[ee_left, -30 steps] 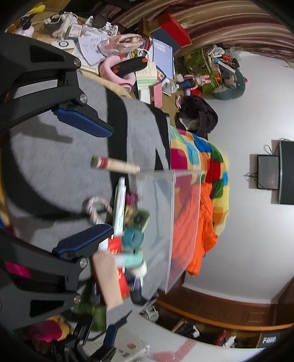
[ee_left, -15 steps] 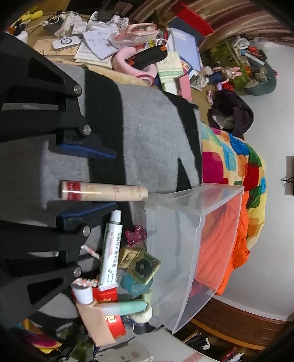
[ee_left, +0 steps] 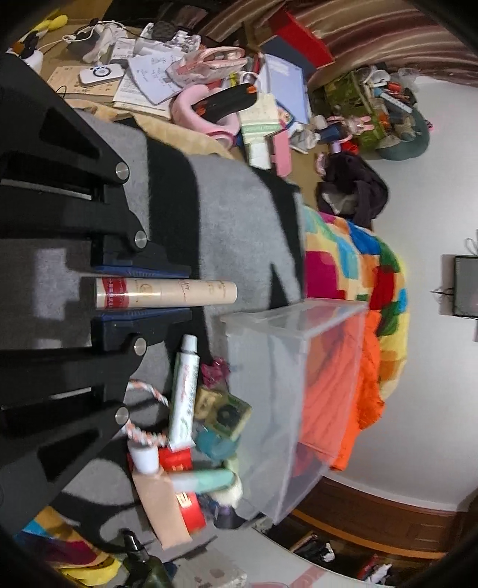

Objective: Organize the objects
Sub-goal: 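Grasp the beige stick with the left tool while the right tool grasps the green glass bottle, then carry the beige stick and green bottle into the clear box and open both tools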

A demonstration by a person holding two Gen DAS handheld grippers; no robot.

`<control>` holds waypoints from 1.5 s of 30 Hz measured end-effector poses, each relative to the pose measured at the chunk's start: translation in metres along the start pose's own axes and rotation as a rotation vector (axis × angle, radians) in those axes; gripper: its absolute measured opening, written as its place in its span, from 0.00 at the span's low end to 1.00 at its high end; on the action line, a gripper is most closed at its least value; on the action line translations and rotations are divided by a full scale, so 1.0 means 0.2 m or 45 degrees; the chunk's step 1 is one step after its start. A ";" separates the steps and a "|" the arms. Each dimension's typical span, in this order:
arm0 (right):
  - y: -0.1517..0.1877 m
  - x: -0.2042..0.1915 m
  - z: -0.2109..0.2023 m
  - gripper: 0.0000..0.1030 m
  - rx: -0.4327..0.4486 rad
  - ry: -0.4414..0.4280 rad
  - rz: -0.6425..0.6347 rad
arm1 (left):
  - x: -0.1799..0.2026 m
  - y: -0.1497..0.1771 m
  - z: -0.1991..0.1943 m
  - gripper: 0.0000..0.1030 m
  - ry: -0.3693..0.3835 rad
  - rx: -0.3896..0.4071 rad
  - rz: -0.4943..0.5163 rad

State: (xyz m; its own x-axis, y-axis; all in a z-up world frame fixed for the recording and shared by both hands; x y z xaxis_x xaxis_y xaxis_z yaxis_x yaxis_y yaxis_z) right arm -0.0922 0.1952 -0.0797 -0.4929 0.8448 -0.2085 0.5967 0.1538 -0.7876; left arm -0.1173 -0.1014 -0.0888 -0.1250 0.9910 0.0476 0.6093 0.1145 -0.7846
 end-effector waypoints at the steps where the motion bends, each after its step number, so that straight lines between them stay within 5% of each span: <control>1: -0.03 0.01 -0.02 0.47 0.023 -0.002 0.007 | 0.01 -0.03 -0.03 0.14 0.003 0.029 0.004; 5: -0.17 0.01 -0.01 0.37 0.084 -0.040 0.019 | 0.04 -0.13 -0.11 0.14 0.040 0.116 0.003; 19: -0.33 -0.03 -0.02 0.37 0.185 -0.036 -0.075 | 0.12 -0.35 -0.16 0.14 0.125 0.241 -0.010; 28: -0.72 -0.12 -0.01 0.37 0.393 0.008 -0.143 | 0.21 -0.47 -0.03 0.14 0.189 0.190 0.017; 35: -0.86 -0.17 0.33 0.37 0.323 0.131 -0.227 | 0.26 -0.51 0.19 0.14 0.184 0.064 0.052; 45: -0.80 -0.14 0.73 0.37 0.101 0.266 -0.327 | 0.31 -0.48 0.41 0.14 0.168 -0.081 0.106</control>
State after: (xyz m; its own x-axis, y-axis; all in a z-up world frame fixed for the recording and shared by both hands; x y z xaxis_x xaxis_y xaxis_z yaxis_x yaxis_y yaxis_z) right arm -0.2659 0.0713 -0.0325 -0.4755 0.8716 0.1193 0.4144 0.3416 -0.8435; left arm -0.2474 -0.0560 -0.0610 0.0293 0.9972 0.0682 0.6621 0.0318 -0.7487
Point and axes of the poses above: each gripper's, at about its wrist camera, not at the fingertips, and z roughly the way its jaws point, x to its right, y to its underside, the point moved 5 cm from there along z, roughly the way its jaws point, and after that the axes turned 10 degrees about x, right-handed, at the moved point
